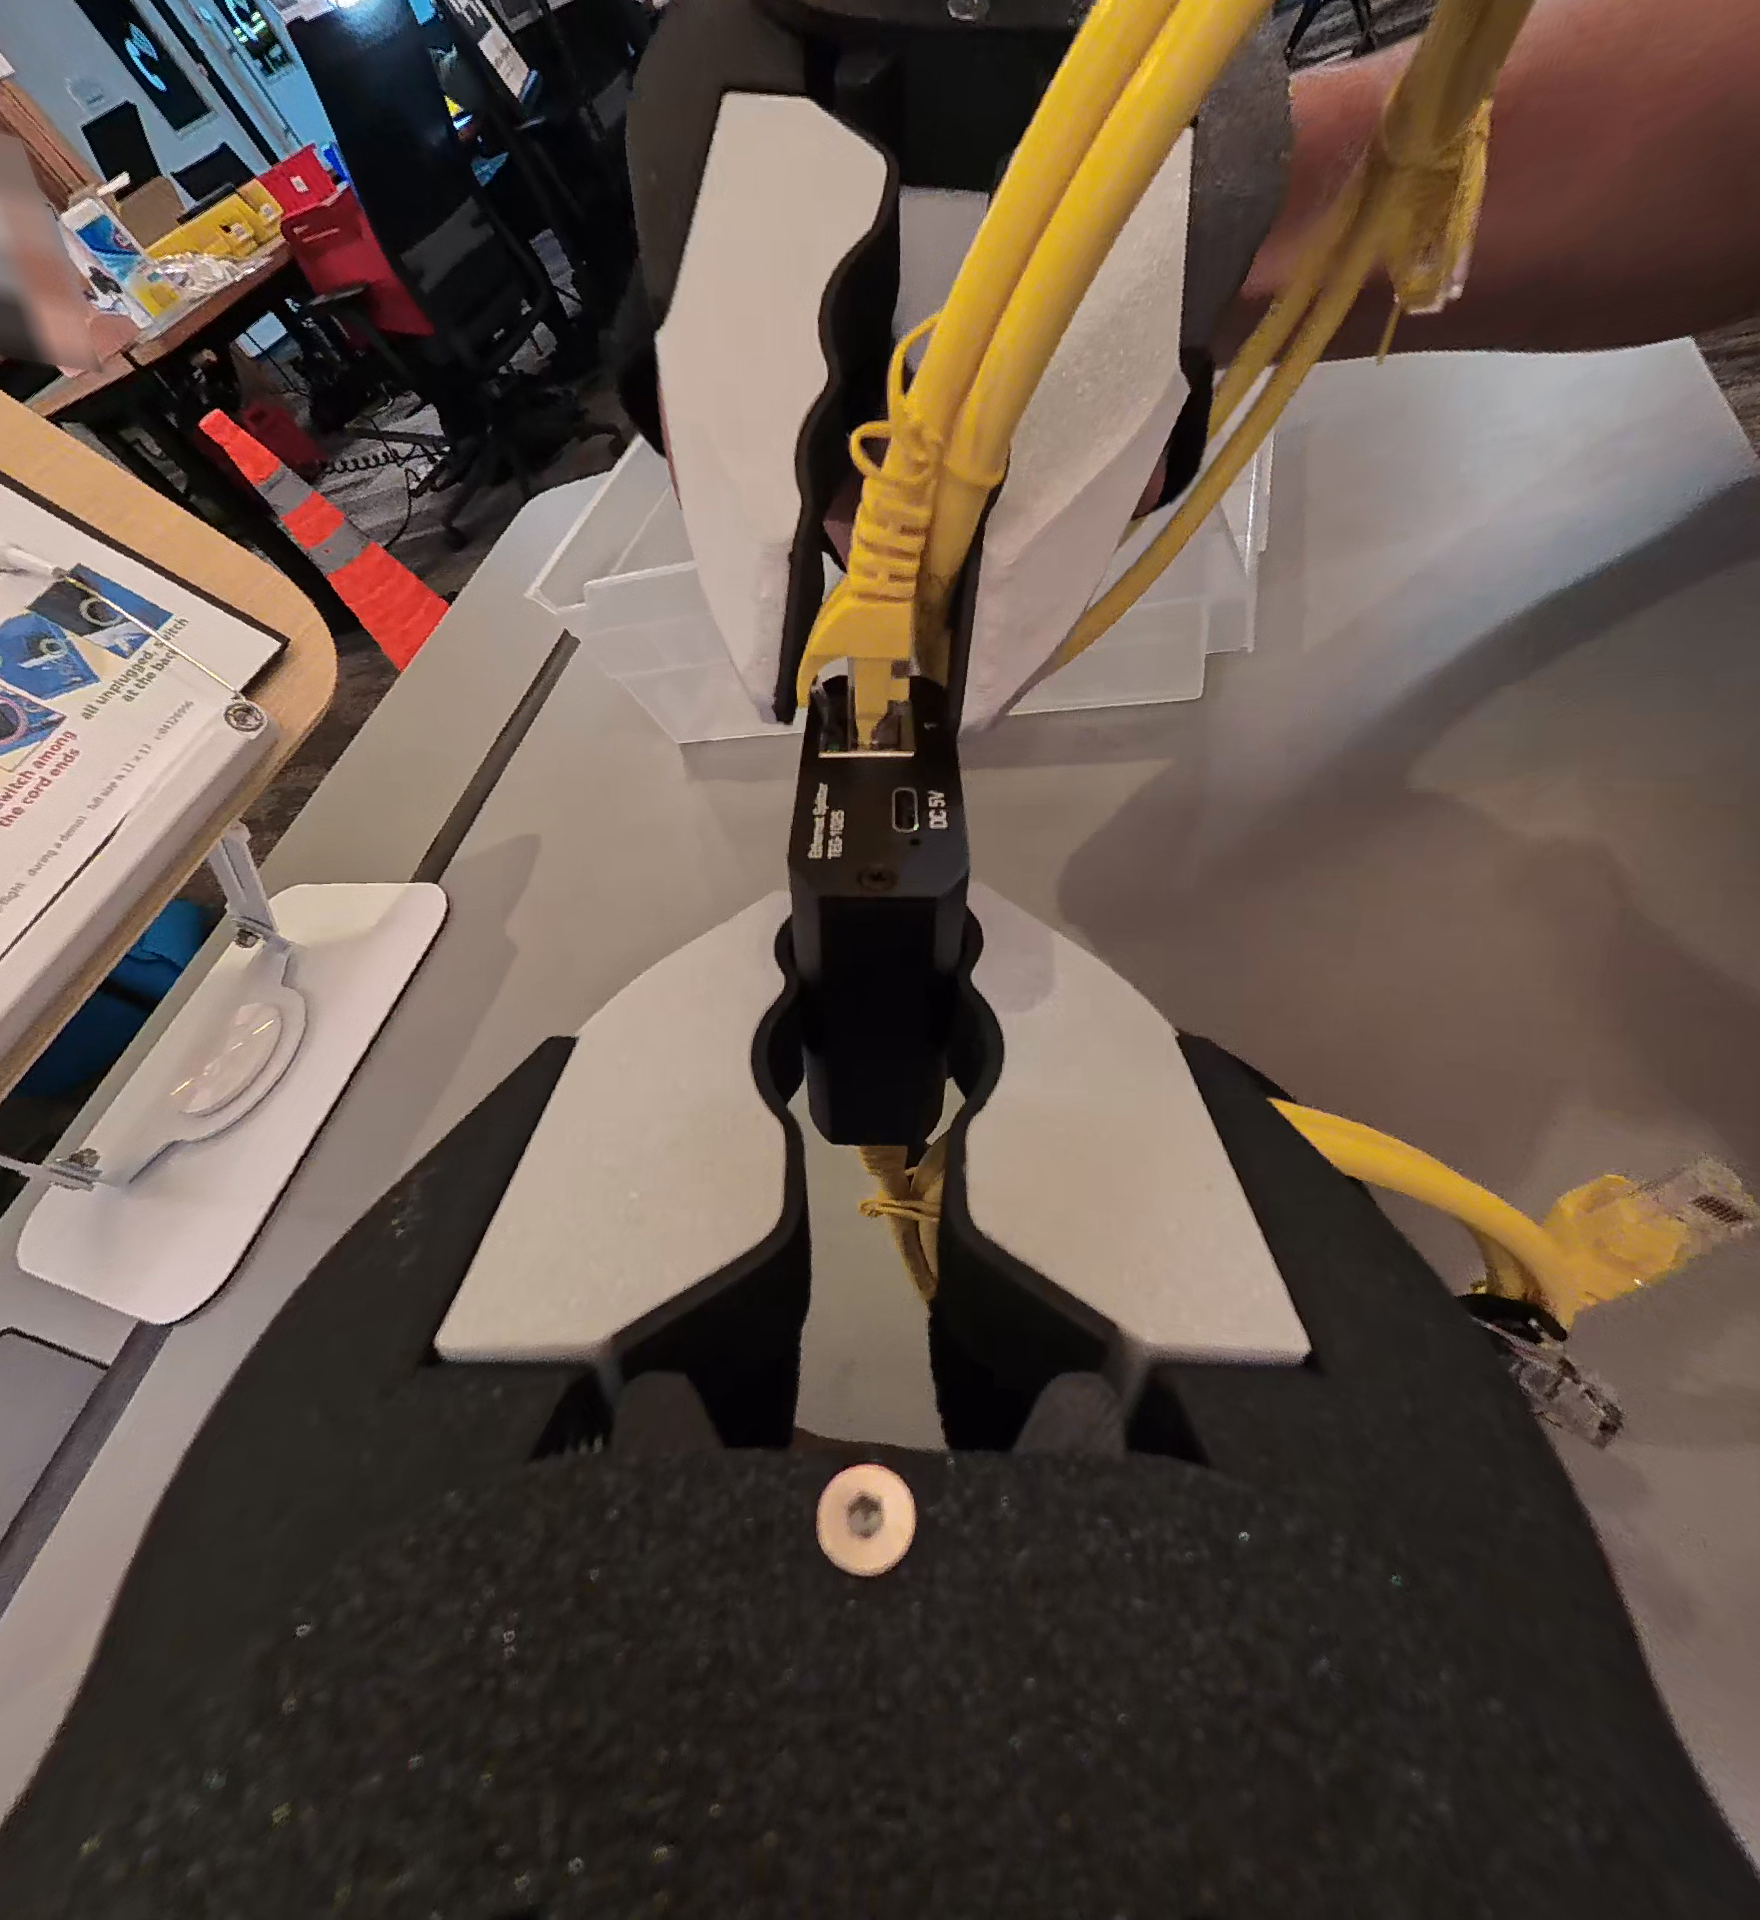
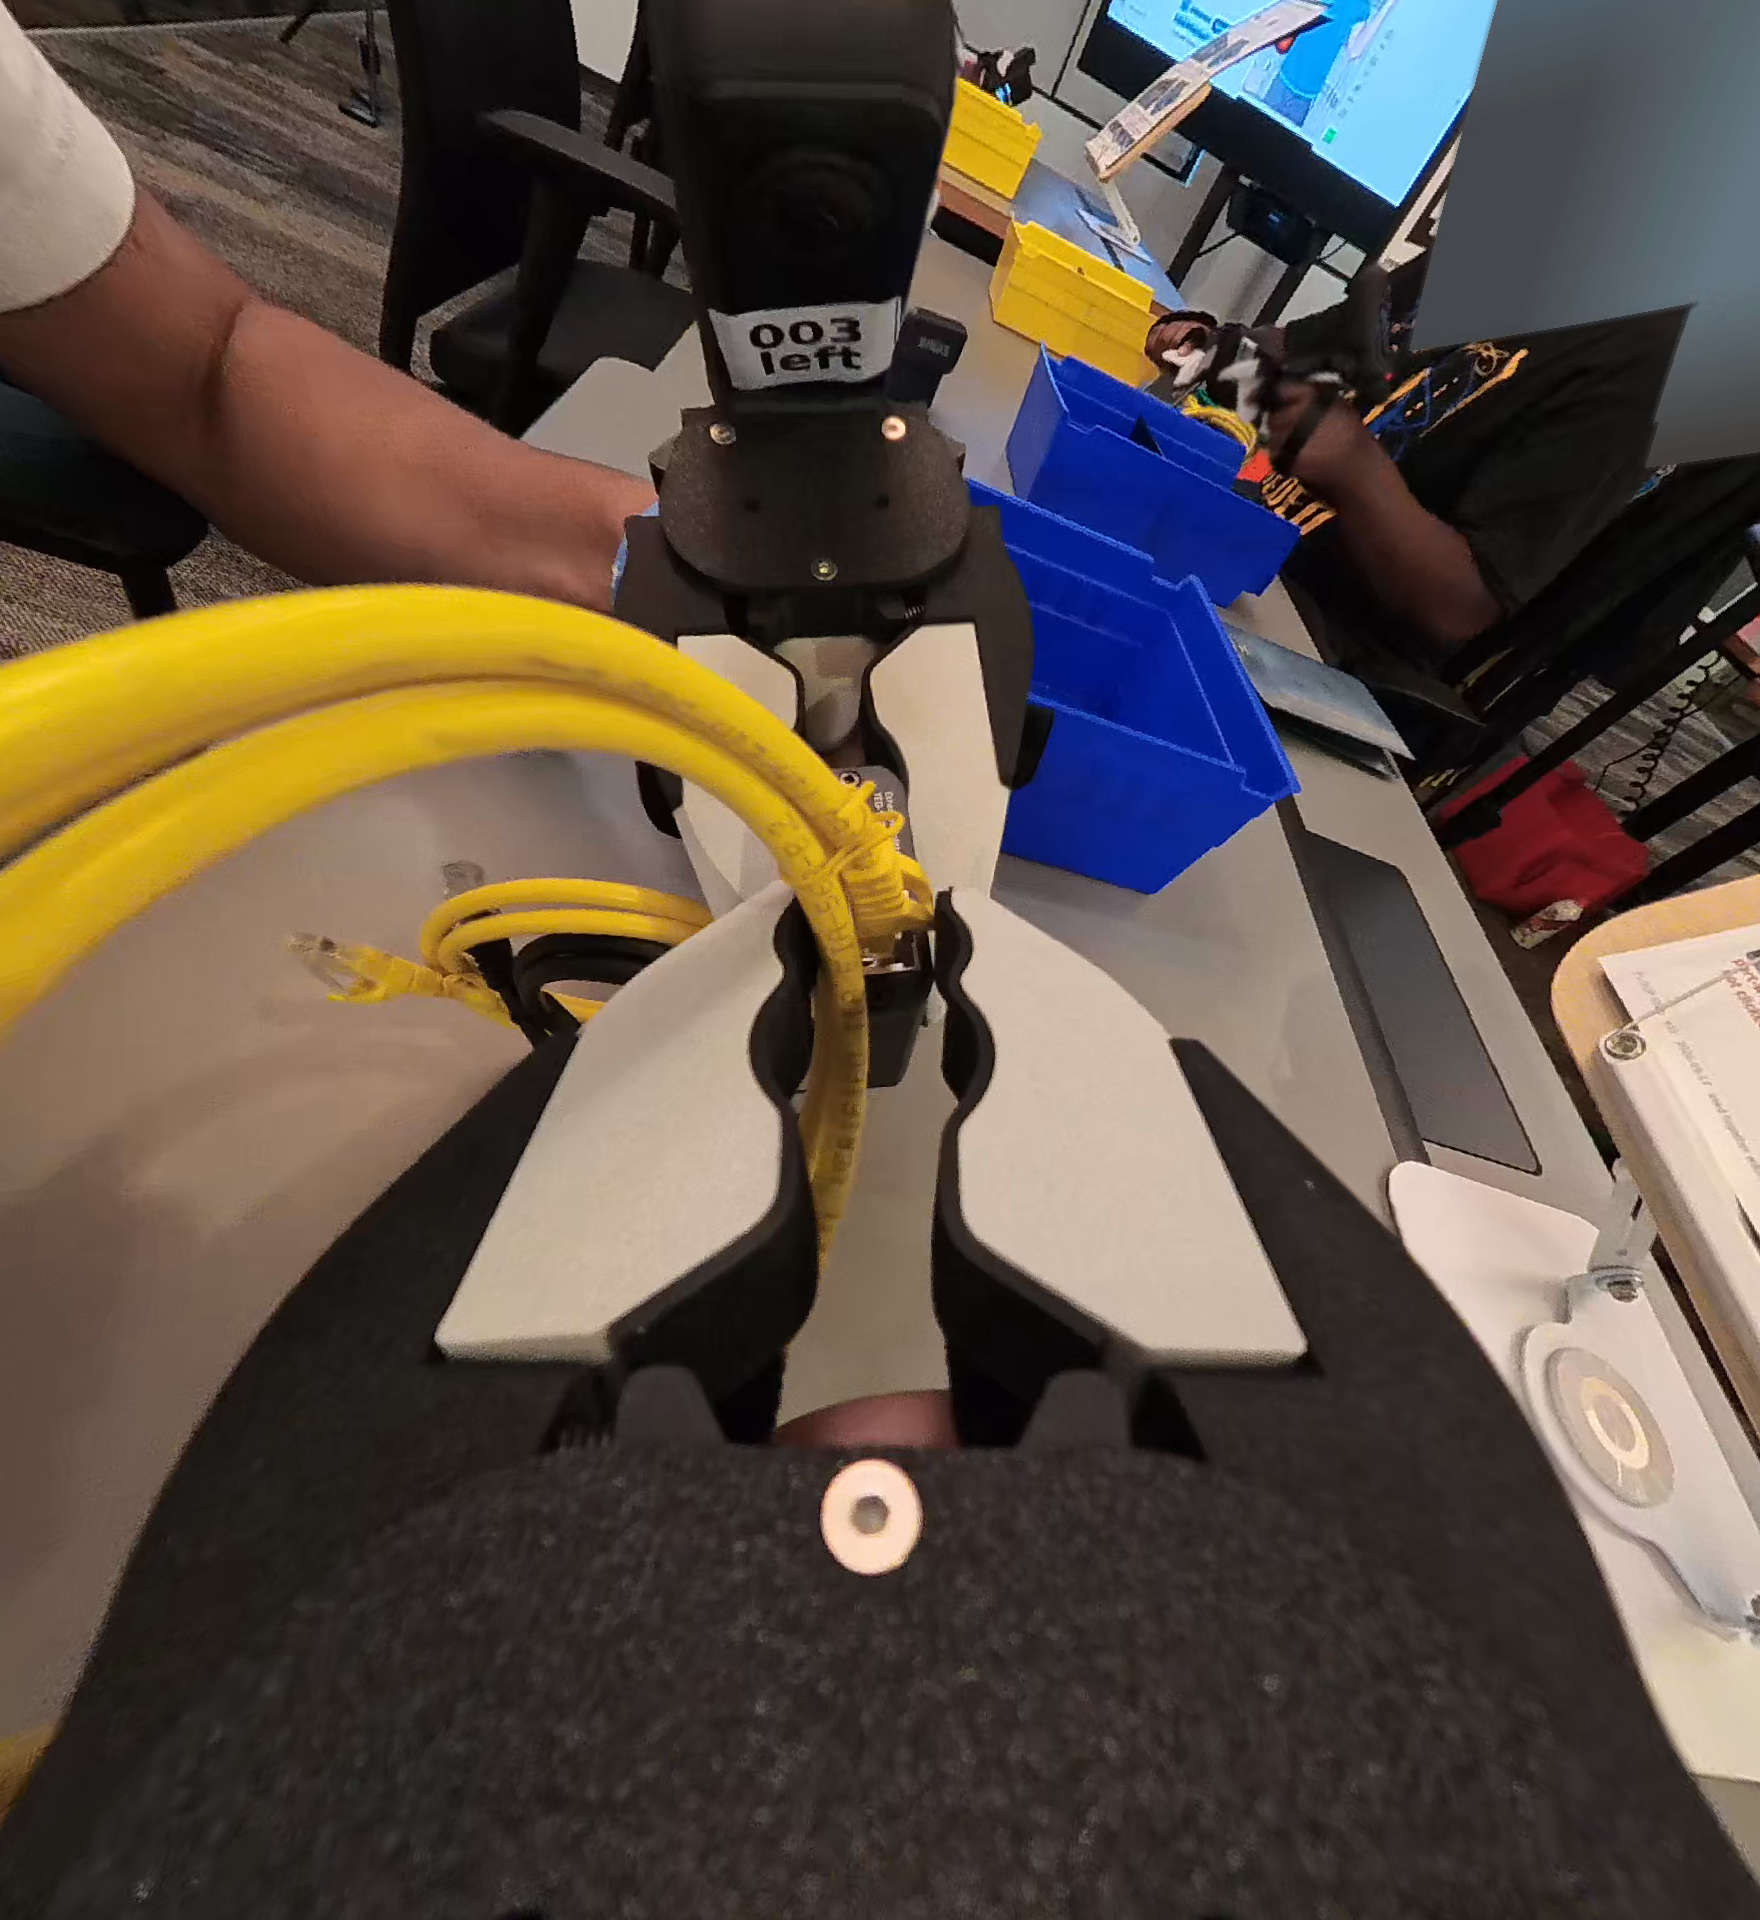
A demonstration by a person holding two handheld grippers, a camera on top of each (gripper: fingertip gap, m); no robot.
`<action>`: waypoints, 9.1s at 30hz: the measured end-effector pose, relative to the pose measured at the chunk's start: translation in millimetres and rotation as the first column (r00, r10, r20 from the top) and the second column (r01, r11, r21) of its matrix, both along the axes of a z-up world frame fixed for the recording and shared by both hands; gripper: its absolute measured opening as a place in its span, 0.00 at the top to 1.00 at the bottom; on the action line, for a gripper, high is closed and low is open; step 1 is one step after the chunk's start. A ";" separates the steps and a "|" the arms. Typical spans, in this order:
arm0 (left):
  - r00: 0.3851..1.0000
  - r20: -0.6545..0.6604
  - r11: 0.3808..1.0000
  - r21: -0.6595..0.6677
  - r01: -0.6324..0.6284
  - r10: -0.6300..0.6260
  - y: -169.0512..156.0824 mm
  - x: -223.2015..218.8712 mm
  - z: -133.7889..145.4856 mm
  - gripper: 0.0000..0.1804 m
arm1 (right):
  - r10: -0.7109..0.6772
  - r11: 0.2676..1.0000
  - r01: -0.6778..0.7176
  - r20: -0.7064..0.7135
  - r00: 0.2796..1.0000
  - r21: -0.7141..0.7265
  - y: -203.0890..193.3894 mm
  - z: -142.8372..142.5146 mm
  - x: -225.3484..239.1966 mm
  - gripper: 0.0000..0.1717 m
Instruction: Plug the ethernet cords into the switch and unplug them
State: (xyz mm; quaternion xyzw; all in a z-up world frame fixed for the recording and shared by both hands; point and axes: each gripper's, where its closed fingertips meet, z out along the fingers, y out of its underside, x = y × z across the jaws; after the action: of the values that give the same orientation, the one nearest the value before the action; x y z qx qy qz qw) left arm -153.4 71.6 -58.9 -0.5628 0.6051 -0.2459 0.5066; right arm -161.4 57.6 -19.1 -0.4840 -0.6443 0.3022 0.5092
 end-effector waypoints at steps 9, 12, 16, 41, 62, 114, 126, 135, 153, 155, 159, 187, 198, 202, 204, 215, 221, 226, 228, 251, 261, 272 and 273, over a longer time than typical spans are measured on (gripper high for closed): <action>0.996 0.074 0.993 -0.103 0.052 -0.044 -8.6 0.9 1.0 0.87 | 0.070 0.993 -0.068 0.026 0.997 -0.097 -3.8 0.6 -2.8 0.91; 0.995 0.084 0.987 -0.147 0.064 -0.052 -9.4 1.4 0.2 0.87 | 0.066 0.993 -0.067 -0.019 0.998 -0.098 -2.9 1.6 -4.7 0.92; 0.991 0.112 0.985 -0.152 0.086 -0.069 -12.0 5.7 1.8 0.87 | 0.060 0.994 -0.064 -0.045 0.997 -0.088 -4.5 3.6 -2.4 0.93; 0.999 0.035 0.989 -0.139 0.040 -0.035 -11.0 -0.5 -4.7 0.87 | 0.083 0.996 -0.072 0.236 0.968 -0.053 -3.2 -4.9 5.7 0.90; 0.997 0.059 0.989 -0.133 0.058 -0.050 -17.7 0.0 -3.4 0.87 | 0.153 0.985 -0.133 0.201 0.967 -0.112 -14.0 -0.1 -2.8 0.91; 0.997 0.075 0.993 -0.120 0.013 -0.004 -24.8 28.3 -3.8 0.87 | -0.040 0.975 0.169 0.641 0.766 -0.141 0.9 25.6 62.5 0.82; 0.928 0.299 0.958 -0.105 0.266 -0.224 -52.7 17.1 15.3 0.87 | 0.134 0.959 -0.128 0.004 0.991 -0.254 -13.7 36.2 22.1 0.92; 0.930 0.286 0.948 -0.148 0.282 -0.232 -51.4 18.8 7.6 0.87 | 0.270 0.942 -0.242 0.097 0.958 -0.231 -28.8 9.5 13.0 0.93; 0.940 0.287 0.953 -0.182 0.242 -0.184 -45.5 18.6 9.0 0.87 | 0.164 0.975 -0.158 0.028 0.986 -0.158 -35.2 13.5 9.9 0.93; 0.951 0.264 0.967 -0.147 0.206 -0.162 -42.8 17.6 8.3 0.87 | 0.160 0.975 -0.156 0.016 0.987 -0.161 -34.0 13.5 9.9 0.94; 0.960 0.242 0.974 -0.138 0.181 -0.144 -39.3 16.1 4.2 0.87 | 0.116 0.985 -0.113 0.019 0.993 -0.127 -29.8 9.5 9.7 0.93; 0.953 0.273 0.975 -0.135 0.174 -0.132 -44.1 24.8 8.4 0.87 | 0.023 0.999 -0.021 -0.067 0.997 0.043 -33.9 14.2 9.5 0.92; 0.952 0.266 0.970 -0.149 0.194 -0.150 -45.1 25.3 4.3 0.86 | 0.062 0.997 -0.063 -0.036 0.997 -0.036 -34.7 8.2 7.2 0.93; 0.952 0.267 0.971 -0.142 0.190 -0.147 -46.6 26.4 6.3 0.86 | 0.097 0.976 -0.112 -0.087 0.992 -0.189 -39.6 8.0 6.7 0.93; 0.959 0.253 0.971 -0.166 0.170 -0.125 -41.6 25.9 3.3 0.86 | 0.067 0.970 -0.095 -0.130 0.989 -0.223 -34.7 6.8 6.5 0.93; 0.976 0.204 0.985 -0.141 0.102 -0.072 -33.4 25.4 -3.5 0.87 | 0.056 0.979 -0.092 -0.191 0.980 -0.184 -14.2 51.2 15.2 0.94; 0.971 0.221 0.984 -0.134 0.118 -0.086 -34.4 22.4 -0.1 0.87 | -0.014 0.990 -0.005 -0.137 0.991 -0.141 0.3 68.6 28.5 0.93; 0.973 0.225 0.990 -0.114 0.086 -0.059 -30.3 17.8 3.0 0.87 | -0.464 0.881 0.472 0.278 0.841 0.043 69.0 56.9 118.7 0.93; 0.973 0.223 0.991 -0.108 0.081 -0.056 -30.7 17.8 4.5 0.87 | -0.608 0.716 0.695 0.550 0.572 0.069 80.9 32.3 193.0 0.93; 0.970 0.241 0.990 -0.125 0.059 -0.027 -29.0 15.8 11.8 0.87 | -0.424 0.173 0.939 0.883 -0.202 0.298 4.8 -121.7 359.3 0.70; 0.879 0.477 0.953 -0.256 0.163 -0.022 -24.1 -1.5 46.0 0.87 | -0.559 0.739 0.570 0.145 0.816 -0.359 -19.5 1.6 97.0 0.72; 0.836 0.547 0.913 -0.321 0.252 -0.039 -42.5 -5.7 62.6 0.87 | -0.397 0.771 0.366 0.054 0.916 -0.521 -27.7 -46.2 17.5 0.93; 0.854 0.519 0.908 -0.339 0.246 -0.038 -43.7 -5.9 55.9 0.87 | -0.407 0.774 0.395 0.089 0.909 -0.495 -27.5 -43.9 23.5 0.93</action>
State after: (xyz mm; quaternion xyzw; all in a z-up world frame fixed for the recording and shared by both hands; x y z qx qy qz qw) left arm -159.3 27.9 -3.0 -0.5222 0.4313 -0.5372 0.5028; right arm -137.9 30.1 -63.1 -0.7221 -0.4190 0.3495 0.4253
